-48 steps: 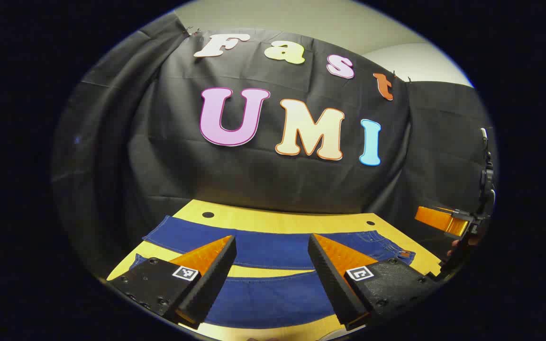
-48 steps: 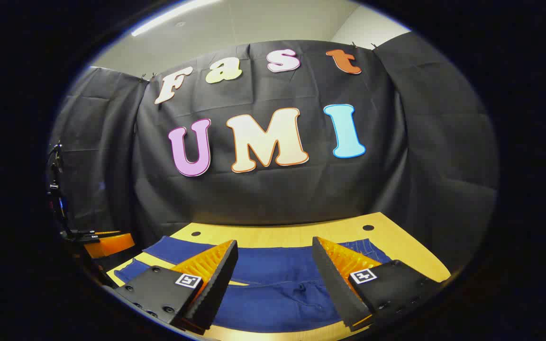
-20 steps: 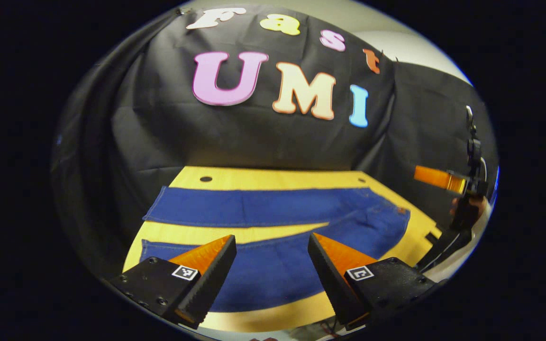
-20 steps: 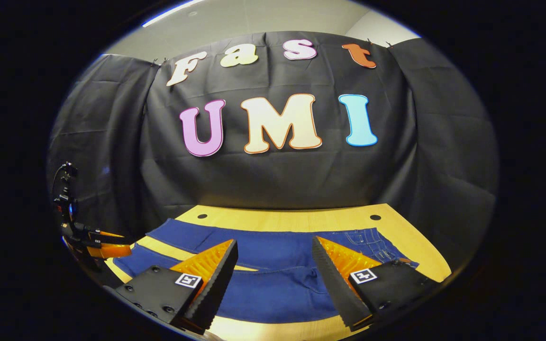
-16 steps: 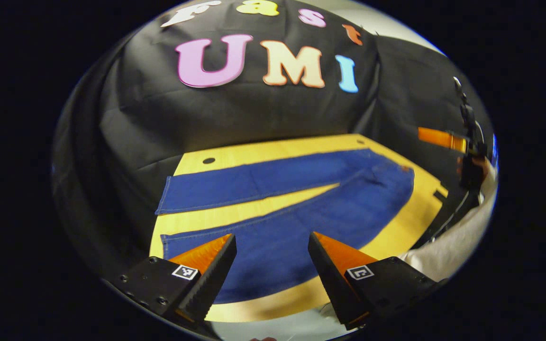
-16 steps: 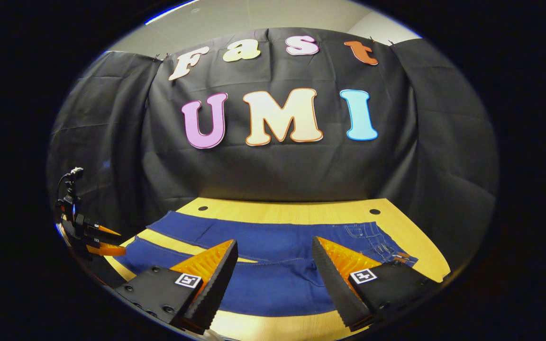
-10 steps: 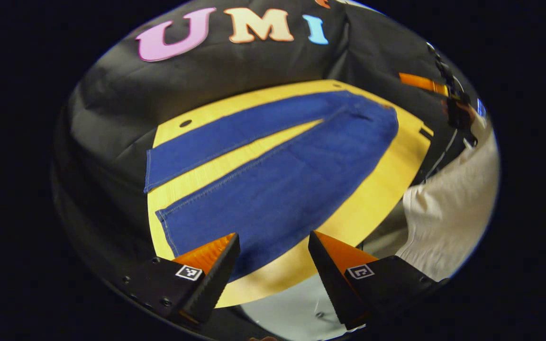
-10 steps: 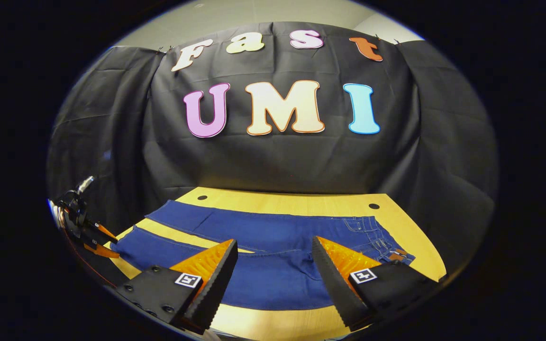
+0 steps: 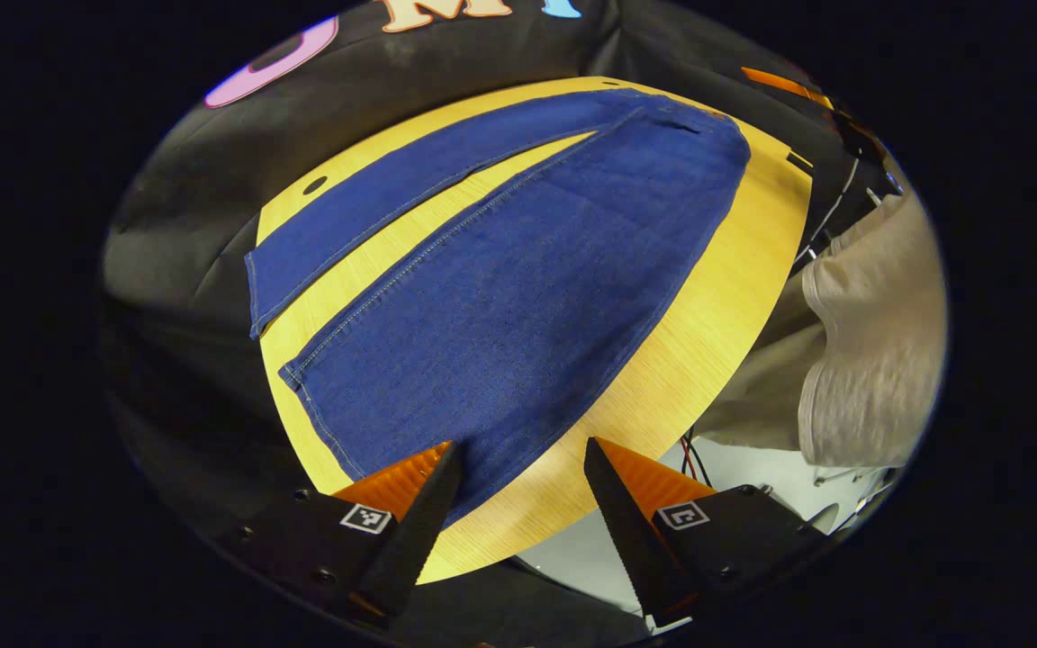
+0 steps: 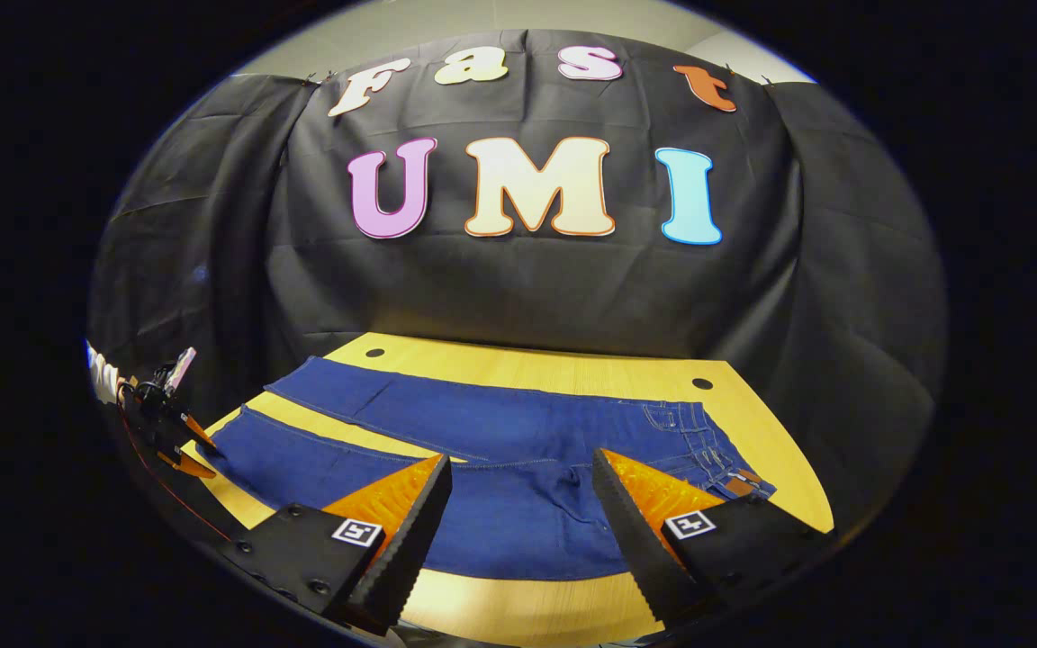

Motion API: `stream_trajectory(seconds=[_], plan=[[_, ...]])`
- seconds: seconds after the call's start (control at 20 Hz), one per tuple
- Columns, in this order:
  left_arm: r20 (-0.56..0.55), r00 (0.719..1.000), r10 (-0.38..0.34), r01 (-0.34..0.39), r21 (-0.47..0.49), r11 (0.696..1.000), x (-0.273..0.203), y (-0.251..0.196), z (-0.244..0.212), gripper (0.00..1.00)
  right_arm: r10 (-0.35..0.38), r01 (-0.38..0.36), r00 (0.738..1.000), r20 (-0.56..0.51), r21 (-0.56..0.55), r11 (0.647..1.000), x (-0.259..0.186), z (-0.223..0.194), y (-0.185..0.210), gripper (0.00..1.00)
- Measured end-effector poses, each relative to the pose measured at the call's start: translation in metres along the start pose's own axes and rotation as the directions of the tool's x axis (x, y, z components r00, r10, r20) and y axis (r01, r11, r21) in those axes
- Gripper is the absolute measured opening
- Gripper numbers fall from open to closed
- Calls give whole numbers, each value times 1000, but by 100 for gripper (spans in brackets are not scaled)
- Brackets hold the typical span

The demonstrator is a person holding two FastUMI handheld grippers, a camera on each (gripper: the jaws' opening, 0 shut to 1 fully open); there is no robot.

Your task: Grasp the waist and the cuffs of the jeans and fold them to make the two legs overlap; first hold the waist and fold one-third of the jeans toward the cuffs, then hold the cuffs and fold the remaining one-third in the same direction to finish folding.

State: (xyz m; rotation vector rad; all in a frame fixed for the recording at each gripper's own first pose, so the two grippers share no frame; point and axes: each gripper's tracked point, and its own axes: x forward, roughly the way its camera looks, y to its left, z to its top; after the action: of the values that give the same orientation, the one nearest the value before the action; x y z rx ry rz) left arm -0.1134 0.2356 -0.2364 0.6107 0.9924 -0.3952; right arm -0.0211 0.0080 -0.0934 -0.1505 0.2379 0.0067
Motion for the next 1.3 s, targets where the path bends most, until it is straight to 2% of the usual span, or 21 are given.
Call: stream_trajectory(seconds=[0.15, 0.2, 0.25, 0.3, 0.35, 0.5, 0.55, 0.6, 0.65, 0.7, 0.75, 0.8, 0.9, 0.95, 1.0, 1.05, 1.1, 1.2, 1.3], plan=[[-24, 1000, 13, -12, 47, 999, 7, 3, 0, 89, 0, 0, 1000, -23, 3, 1000, 1, -9, -3, 94], [-36, 999, 12, -10, 60, 998, 9, 2, 0, 94, -1, 1, 1000, -28, -3, 1000, 1, -11, -5, 98], [-45, 999, 12, -8, 76, 997, 10, 2, -2, 88, -3, 2, 999, -33, -10, 1000, 3, -12, -7, 98], [-66, 998, 6, 0, 90, 996, 12, 1, -5, 88, -4, 3, 999, -38, -16, 1000, 3, -14, -10, 94], [-56, 998, -1, 6, 93, 996, 12, -1, 1, 88, -4, 3, 999, -44, -19, 1000, 4, -15, -11, 98], [-72, 997, -18, 26, 109, 994, 18, -6, 1, 84, 21, -23, 996, -81, -18, 1000, 8, -27, -13, 98], [-86, 996, -36, 46, 109, 993, 21, -9, 0, 77, 28, -31, 995, -100, -31, 999, 8, -32, -15, 98], [-90, 994, -55, 63, 94, 994, 21, -14, 0, 76, 37, -43, 992, -117, -44, 998, 8, -37, -16, 96], [-107, 991, -80, 87, 61, 994, 20, -18, -1, 70, 48, -56, 990, -133, -56, 997, 9, -41, -18, 98], [-119, 989, -89, 93, 25, 995, 19, -19, -1, 62, 62, -72, 987, -150, -65, 995, 10, -48, -19, 98], [-131, 987, -97, 97, -4, 995, 19, -19, 0, 47, 78, -91, 983, -167, -71, 993, 11, -52, -19, 98], [-141, 985, -97, 96, -13, 995, 20, -19, 1, 48, 95, -111, 978, -187, -77, 991, 12, -60, -20, 98], [-154, 984, -88, 93, 24, 995, 19, -14, 0, 45, 124, -149, 964, -233, -93, 984, 12, -74, -24, 99], [-161, 984, -83, 91, 44, 995, 21, -12, 3, 35, 137, -168, 957, -257, -104, 980, 12, -80, -28, 99], [-169, 983, -66, 77, 58, 995, 21, -7, 4, 30, 147, -185, 950, -276, -116, 976, 11, -86, -31, 99], [-177, 982, -65, 76, 57, 995, 23, -7, 6, 14, 158, -203, 943, -293, -130, 970, 10, -91, -36, 99], [-193, 978, -74, 84, 46, 995, 23, -8, 6, 8, 169, -222, 935, -311, -145, 964, 9, -96, -41, 99], [-205, 974, -95, 97, 1, 995, 25, -7, 5, 3, 190, -266, 917, -351, -184, 946, 10, -107, -51, 99], [-210, 971, -117, 110, -41, 993, 25, -8, 6, 0, 205, -326, 886, -417, -246, 913, 13, -120, -64, 99]])
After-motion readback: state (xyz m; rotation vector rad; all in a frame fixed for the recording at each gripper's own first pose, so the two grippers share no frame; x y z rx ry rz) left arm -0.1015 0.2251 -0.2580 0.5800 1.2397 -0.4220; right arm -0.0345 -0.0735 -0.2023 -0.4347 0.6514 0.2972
